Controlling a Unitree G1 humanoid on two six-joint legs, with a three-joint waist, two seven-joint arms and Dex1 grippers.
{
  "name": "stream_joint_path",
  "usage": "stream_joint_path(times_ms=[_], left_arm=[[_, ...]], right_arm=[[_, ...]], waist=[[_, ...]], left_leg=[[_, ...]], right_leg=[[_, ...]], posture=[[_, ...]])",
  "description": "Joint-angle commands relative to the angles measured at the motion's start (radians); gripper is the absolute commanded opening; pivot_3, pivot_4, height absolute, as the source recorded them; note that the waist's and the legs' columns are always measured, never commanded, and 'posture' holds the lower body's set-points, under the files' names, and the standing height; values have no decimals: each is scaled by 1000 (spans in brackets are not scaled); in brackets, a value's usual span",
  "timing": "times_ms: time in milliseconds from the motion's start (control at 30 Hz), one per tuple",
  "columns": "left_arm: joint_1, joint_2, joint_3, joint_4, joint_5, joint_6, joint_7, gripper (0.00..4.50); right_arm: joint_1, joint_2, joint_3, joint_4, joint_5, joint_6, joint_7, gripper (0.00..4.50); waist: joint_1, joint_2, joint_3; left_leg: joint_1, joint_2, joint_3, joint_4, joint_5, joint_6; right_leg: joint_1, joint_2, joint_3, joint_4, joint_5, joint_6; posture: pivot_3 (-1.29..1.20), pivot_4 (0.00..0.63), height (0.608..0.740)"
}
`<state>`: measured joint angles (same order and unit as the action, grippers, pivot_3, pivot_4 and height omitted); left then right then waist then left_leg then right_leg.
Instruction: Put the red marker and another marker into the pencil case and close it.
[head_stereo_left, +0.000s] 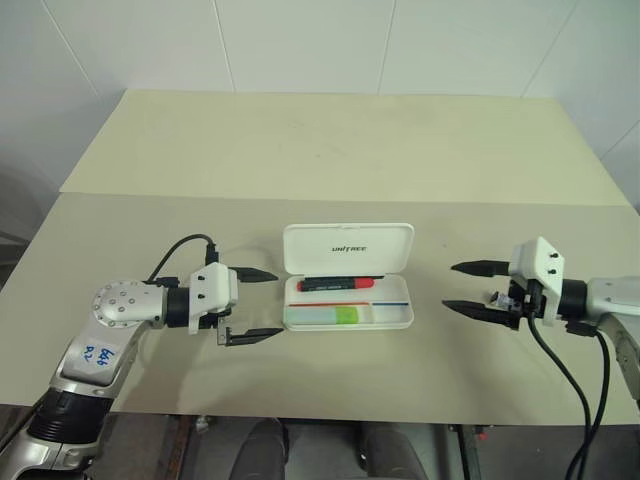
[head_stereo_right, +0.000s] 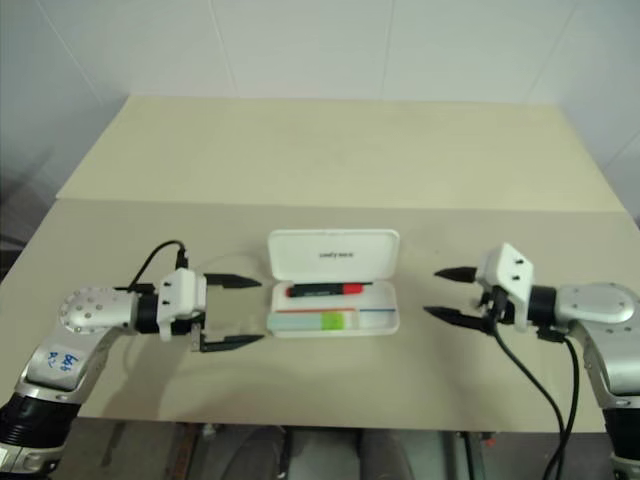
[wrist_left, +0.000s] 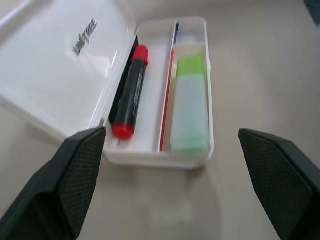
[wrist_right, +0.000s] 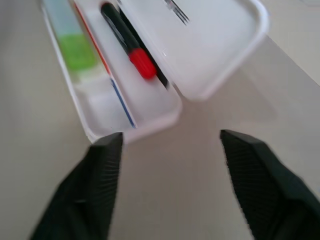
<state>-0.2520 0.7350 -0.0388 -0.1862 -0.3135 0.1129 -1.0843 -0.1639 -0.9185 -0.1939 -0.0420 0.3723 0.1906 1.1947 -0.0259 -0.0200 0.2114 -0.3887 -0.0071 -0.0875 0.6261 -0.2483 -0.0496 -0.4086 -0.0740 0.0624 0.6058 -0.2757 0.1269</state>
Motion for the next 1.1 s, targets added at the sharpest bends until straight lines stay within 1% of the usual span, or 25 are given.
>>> stream_joint_path(times_ms=[33, 333, 667, 767, 900, 933, 1000, 1067, 1100], left_arm=[[-18, -13, -6, -53, -19, 21, 5, 4500], [-40, -55, -3, -126, -51, 117, 49, 4500], [-56, -77, -8, -153, -64, 158, 69, 4500], [-60, -77, -8, -159, -67, 165, 71, 4500], [-66, -76, -7, -164, -67, 171, 71, 4500], [-66, -75, -7, -165, -67, 171, 71, 4500], [-65, -75, -6, -167, -67, 173, 72, 4500], [-67, -75, -6, -169, -66, 175, 75, 4500], [-68, -75, -7, -169, -66, 176, 75, 4500]], right_arm=[[0, -40, -38, 98, -32, -93, 30, 4467], [-64, -80, -10, 396, -99, -210, 83, 4467], [-166, -59, 43, 625, -162, -300, 117, 4467], [-192, -48, 55, 671, -174, -315, 117, 3830], [-214, -31, 71, 713, -178, -333, 128, 2391], [-215, -30, 72, 715, -177, -335, 130, 2031], [-217, -21, 70, 709, -170, -331, 132, 1355], [-213, -8, 71, 690, -161, -324, 136, 591], [-209, -3, 71, 680, -158, -321, 135, 324]], waist=[[-1, 0, 0], [-3, 0, 0], [-5, 0, 0], [-7, 0, 0], [-10, -3, 2], [-11, -4, 2], [-14, -4, 3], [-20, -5, 3], [-23, -5, 3]], left_leg=[[0, 0, 0, 1, 0, 0], [2, 0, 2, 4, 0, 0], [4, 0, 10, 4, 1, 1], [6, 0, 14, 4, 0, 1], [9, 0, 19, 5, 0, 1], [11, 0, 21, 5, 0, 1], [19, 0, 21, 5, 0, 1], [20, 0, 21, 5, 0, 1], [20, 0, 21, 5, 0, 1]], right_leg=[[0, 0, 0, 0, 0, 0], [1, 1, 3, 4, 0, 0], [1, 2, 13, 4, 0, 0], [0, 2, 18, 4, 0, 0], [2, 4, 25, 4, 0, 0], [4, 4, 26, 3, 0, -1], [13, 4, 27, -1, -1, -2], [16, 5, 27, -5, 1, -3], [17, 5, 27, -6, 2, -3]], posture=[[0, 150, 740], [0, 150, 740], [0, 150, 740], [0, 150, 740], [0, 150, 740], [0, 150, 740], [0, 150, 740], [0, 150, 740], [0, 150, 740]])
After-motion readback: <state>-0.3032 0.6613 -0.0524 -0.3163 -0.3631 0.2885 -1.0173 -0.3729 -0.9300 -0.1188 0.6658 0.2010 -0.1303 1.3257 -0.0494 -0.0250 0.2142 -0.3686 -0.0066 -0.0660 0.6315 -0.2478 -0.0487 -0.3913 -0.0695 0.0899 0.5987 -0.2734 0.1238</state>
